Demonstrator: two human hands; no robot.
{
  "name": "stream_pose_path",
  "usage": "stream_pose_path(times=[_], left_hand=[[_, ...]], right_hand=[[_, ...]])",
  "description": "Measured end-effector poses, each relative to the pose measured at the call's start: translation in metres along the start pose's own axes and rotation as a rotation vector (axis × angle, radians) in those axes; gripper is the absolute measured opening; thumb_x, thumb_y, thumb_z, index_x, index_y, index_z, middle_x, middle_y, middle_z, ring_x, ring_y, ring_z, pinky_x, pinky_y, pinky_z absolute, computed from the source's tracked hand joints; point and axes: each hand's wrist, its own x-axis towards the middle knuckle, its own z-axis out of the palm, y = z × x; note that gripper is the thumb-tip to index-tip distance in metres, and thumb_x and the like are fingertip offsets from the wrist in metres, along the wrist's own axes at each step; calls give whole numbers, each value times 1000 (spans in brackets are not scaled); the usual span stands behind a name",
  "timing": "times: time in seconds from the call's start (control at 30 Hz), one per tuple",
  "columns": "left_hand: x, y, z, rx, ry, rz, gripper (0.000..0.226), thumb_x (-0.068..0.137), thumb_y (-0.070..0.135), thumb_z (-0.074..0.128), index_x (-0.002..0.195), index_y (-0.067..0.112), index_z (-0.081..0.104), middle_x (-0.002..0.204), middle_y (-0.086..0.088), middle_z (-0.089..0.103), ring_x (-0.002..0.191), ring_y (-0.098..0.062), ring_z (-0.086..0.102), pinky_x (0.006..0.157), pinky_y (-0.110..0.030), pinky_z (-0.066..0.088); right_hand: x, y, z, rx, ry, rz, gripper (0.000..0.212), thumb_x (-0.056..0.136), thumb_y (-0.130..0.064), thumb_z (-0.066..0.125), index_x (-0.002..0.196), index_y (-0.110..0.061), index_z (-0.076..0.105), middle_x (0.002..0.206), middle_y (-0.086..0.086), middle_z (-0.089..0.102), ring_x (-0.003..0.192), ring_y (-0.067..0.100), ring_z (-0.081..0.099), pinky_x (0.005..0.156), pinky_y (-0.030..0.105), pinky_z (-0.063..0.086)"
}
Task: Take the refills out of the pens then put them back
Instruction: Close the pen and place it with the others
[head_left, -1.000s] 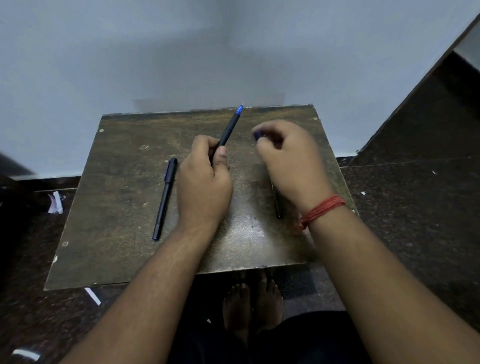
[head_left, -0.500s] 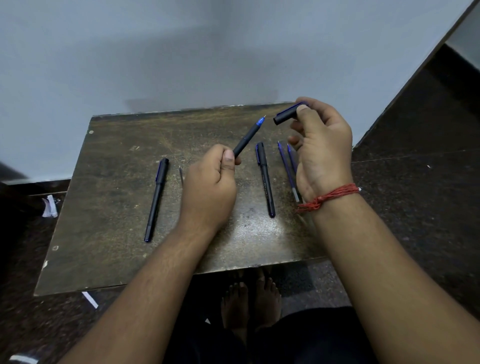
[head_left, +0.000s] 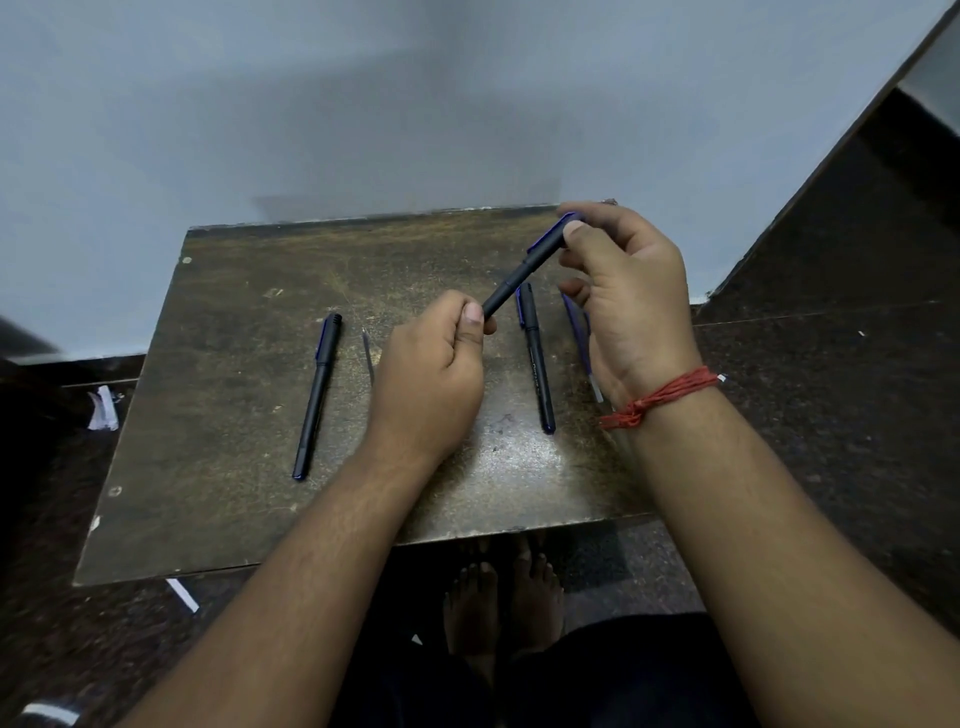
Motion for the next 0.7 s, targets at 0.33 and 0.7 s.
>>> stream_pose_path(times=[0.33, 0.7], left_hand=[[-3, 6, 2, 27, 49, 0, 23, 106, 21, 43, 88, 23, 57, 61, 3, 53, 63, -18, 52, 51, -31, 35], [-2, 7, 6, 36, 124, -2, 26, 107, 27, 40, 97, 12, 58, 62, 11, 48, 54, -4, 44, 51, -30, 32]], right_hand=[[-12, 3, 15, -15, -50, -39, 14, 92, -7, 61, 88, -19, 68, 85, -1, 66, 77, 16, 59, 62, 27, 49], [-21, 8, 26, -174, -138, -150, 43, 93, -14, 65, 135, -20, 58, 68, -15, 48, 68, 2, 50, 72, 32, 53]])
